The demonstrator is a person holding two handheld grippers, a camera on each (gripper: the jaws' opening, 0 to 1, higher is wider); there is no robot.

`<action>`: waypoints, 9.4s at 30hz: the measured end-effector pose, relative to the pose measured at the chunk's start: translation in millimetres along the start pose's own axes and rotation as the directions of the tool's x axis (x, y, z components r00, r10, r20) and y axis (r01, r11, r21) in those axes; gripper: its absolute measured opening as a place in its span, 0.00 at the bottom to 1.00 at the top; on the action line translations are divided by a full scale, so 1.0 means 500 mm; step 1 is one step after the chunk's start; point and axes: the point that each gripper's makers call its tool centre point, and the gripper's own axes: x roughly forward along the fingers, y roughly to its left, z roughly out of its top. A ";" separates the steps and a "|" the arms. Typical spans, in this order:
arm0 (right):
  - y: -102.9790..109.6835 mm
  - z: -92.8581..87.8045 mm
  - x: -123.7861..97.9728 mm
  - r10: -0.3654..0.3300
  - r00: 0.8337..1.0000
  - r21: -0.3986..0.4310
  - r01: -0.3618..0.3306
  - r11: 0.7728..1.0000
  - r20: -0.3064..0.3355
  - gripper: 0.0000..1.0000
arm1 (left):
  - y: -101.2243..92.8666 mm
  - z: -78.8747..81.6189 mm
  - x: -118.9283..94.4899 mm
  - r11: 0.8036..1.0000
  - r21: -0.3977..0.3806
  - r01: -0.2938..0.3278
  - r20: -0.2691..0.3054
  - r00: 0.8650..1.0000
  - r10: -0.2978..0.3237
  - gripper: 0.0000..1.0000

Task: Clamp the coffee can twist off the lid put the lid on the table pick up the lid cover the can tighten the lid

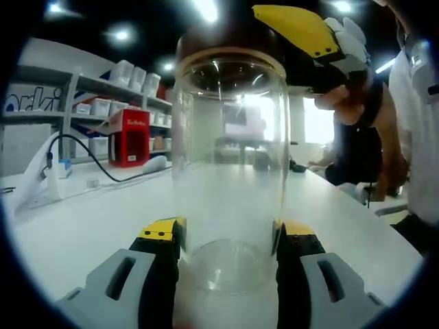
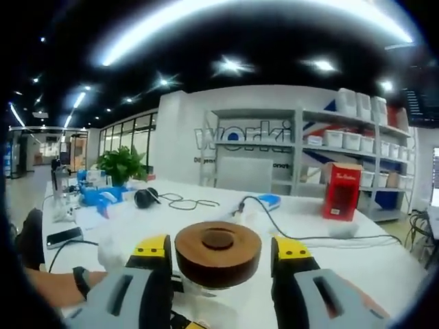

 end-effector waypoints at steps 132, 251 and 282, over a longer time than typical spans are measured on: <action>0.039 -0.013 0.040 0.656 0.752 -0.054 -0.654 0.755 0.059 0.52 | -0.004 0.000 -0.001 1.000 0.014 0.000 -0.005 1.000 0.000 0.46; -0.022 0.126 -0.056 -0.173 0.966 0.143 0.147 0.979 0.194 0.61 | -0.001 -0.004 -0.001 1.000 0.016 0.004 -0.003 1.000 -0.004 0.46; -0.006 0.019 0.028 -0.349 0.932 0.005 0.350 0.937 0.097 0.57 | -0.014 -0.002 -0.002 1.000 0.021 -0.001 -0.006 1.000 0.002 0.46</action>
